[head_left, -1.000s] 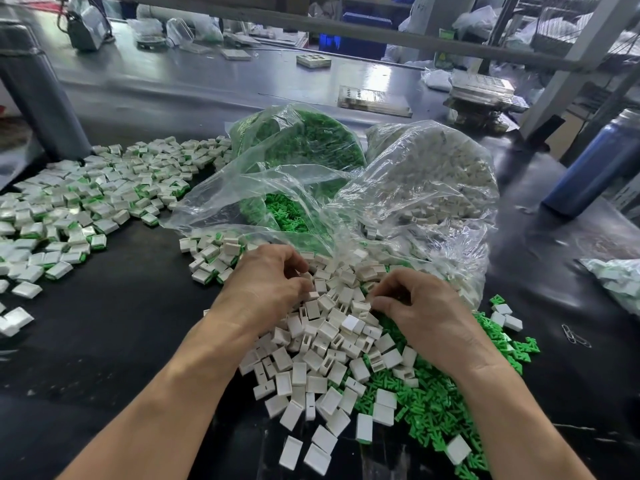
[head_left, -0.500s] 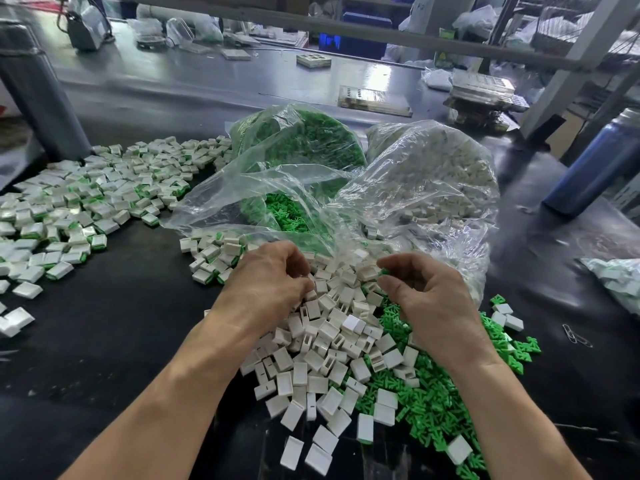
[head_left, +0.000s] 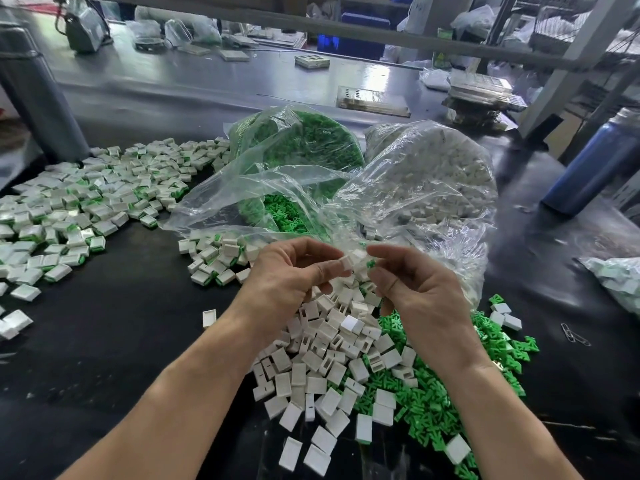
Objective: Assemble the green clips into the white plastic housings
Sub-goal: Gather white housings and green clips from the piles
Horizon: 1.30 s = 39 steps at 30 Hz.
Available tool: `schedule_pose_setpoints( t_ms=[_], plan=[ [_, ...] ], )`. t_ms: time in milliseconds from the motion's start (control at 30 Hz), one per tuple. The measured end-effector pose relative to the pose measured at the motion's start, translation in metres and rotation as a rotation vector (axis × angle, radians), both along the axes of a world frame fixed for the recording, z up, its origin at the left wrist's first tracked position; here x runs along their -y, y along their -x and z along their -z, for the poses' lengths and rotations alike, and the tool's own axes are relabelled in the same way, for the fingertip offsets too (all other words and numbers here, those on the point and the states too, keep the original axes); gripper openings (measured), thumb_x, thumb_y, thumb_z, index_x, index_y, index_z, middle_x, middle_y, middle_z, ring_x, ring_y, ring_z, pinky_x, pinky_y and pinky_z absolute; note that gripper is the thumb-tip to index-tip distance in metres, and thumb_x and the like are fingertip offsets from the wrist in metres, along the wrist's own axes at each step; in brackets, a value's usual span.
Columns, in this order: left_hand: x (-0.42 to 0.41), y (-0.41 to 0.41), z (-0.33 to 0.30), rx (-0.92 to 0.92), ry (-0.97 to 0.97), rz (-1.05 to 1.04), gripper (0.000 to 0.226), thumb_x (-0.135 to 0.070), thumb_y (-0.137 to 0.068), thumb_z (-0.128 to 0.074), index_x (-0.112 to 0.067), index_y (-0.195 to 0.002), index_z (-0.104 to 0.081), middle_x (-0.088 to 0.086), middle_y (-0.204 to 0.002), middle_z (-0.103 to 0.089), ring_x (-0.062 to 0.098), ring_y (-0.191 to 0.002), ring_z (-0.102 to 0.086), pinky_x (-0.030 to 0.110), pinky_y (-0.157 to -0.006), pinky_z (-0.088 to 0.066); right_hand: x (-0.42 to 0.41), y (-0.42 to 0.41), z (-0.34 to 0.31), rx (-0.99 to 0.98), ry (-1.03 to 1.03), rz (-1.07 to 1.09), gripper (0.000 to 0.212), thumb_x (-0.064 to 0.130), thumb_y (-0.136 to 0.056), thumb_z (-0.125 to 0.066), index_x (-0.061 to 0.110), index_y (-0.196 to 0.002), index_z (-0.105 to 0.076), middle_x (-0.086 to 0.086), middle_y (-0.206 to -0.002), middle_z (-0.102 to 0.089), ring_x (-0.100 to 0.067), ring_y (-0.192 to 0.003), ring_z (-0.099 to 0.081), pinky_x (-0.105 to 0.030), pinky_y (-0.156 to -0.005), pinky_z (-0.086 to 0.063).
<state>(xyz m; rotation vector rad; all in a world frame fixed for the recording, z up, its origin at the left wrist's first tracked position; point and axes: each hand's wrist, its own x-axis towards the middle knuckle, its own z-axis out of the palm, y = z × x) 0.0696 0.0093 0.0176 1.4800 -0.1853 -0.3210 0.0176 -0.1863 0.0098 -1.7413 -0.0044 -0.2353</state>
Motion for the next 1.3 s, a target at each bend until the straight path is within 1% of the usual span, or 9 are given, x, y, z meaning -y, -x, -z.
schedule_pose_setpoints(
  t_ms=[100,167,367,600,800,967,1067,1167,1300],
  plan=[
    [0.0005,-0.0015,0.0030,0.009,0.012,0.016,0.027,-0.025,-0.075,-0.083,-0.013,-0.099,-0.076,0.009,-0.098,-0.080,0.011,-0.067,-0.066,0.016,-0.052,-0.048,-0.0022,0.0000,-0.0006,0.010,-0.058,-0.004,0.022,0.010,-0.090,-0.075,0.022,-0.109,-0.074,-0.002,-0.096,-0.075,-0.016,-0.081,-0.069,-0.025,-0.065,-0.058],
    [0.0007,-0.0018,0.0031,0.019,0.026,0.019,0.026,-0.025,-0.074,-0.084,-0.014,-0.097,-0.077,0.010,-0.097,-0.080,0.011,-0.067,-0.068,0.015,-0.053,-0.049,-0.0030,0.0003,-0.0010,0.030,-0.060,-0.008,0.020,0.013,-0.088,-0.076,0.020,-0.107,-0.074,-0.003,-0.094,-0.075,-0.016,-0.077,-0.068,-0.025,-0.063,-0.058],
    [0.0030,-0.0001,0.0007,0.060,0.055,0.039,0.021,-0.015,-0.079,-0.082,-0.007,-0.097,-0.075,0.010,-0.093,-0.080,0.007,-0.066,-0.070,0.012,-0.054,-0.050,-0.0057,0.0007,-0.0014,0.094,-0.058,-0.024,0.021,0.021,-0.085,-0.075,0.027,-0.105,-0.078,-0.002,-0.093,-0.077,-0.017,-0.072,-0.067,-0.026,-0.061,-0.058],
    [0.0034,0.0025,-0.0021,0.092,0.000,0.021,0.016,-0.008,-0.084,-0.082,-0.007,-0.098,-0.075,0.002,-0.083,-0.079,0.005,-0.064,-0.067,0.011,-0.056,-0.049,-0.0070,0.0020,-0.0033,0.138,0.007,0.010,0.026,0.010,-0.091,-0.076,0.033,-0.102,-0.080,0.002,-0.091,-0.076,-0.012,-0.068,-0.065,-0.021,-0.060,-0.056],
    [0.0045,0.0029,-0.0034,0.113,-0.036,-0.002,0.018,-0.013,-0.081,-0.084,-0.010,-0.096,-0.076,-0.002,-0.077,-0.076,0.006,-0.065,-0.065,0.013,-0.058,-0.050,-0.0075,0.0032,-0.0053,0.115,0.138,0.023,0.023,0.011,-0.093,-0.075,0.032,-0.102,-0.080,0.010,-0.100,-0.073,-0.011,-0.084,-0.070,-0.020,-0.070,-0.056],
    [0.0067,0.0046,-0.0017,0.144,-0.057,-0.012,0.016,-0.011,-0.082,-0.084,-0.011,-0.096,-0.075,-0.006,-0.073,-0.075,0.001,-0.064,-0.066,0.011,-0.058,-0.049,-0.0081,0.0053,-0.0068,0.114,0.173,0.026,0.025,0.011,-0.091,-0.076,0.033,-0.104,-0.076,0.014,-0.096,-0.074,-0.006,-0.083,-0.070,-0.018,-0.071,-0.057],
    [0.0063,0.0057,-0.0022,0.170,-0.090,-0.006,0.015,-0.011,-0.083,-0.083,-0.012,-0.096,-0.075,-0.005,-0.077,-0.076,0.001,-0.067,-0.068,0.011,-0.061,-0.051,-0.0065,0.0049,-0.0054,0.090,0.186,0.016,0.027,0.009,-0.092,-0.075,0.032,-0.107,-0.072,0.012,-0.095,-0.073,-0.010,-0.086,-0.071,-0.025,-0.073,-0.060],
    [0.0054,0.0065,-0.0034,0.199,-0.141,-0.001,0.014,-0.013,-0.084,-0.082,-0.015,-0.096,-0.076,0.000,-0.086,-0.078,0.007,-0.075,-0.071,0.016,-0.070,-0.056,-0.0057,0.0043,-0.0057,0.076,0.235,-0.006,0.030,0.007,-0.094,-0.073,0.031,-0.112,-0.069,0.011,-0.094,-0.070,-0.013,-0.088,-0.069,-0.033,-0.077,-0.062],
    [0.0039,0.0074,-0.0053,0.210,-0.174,0.016,0.012,-0.010,-0.086,-0.081,-0.015,-0.096,-0.076,0.003,-0.088,-0.078,0.011,-0.080,-0.072,0.020,-0.075,-0.057,-0.0046,0.0048,-0.0078,0.080,0.315,-0.025,0.034,0.007,-0.094,-0.074,0.036,-0.109,-0.066,0.014,-0.094,-0.067,-0.011,-0.085,-0.066,-0.033,-0.077,-0.060]
  ],
)
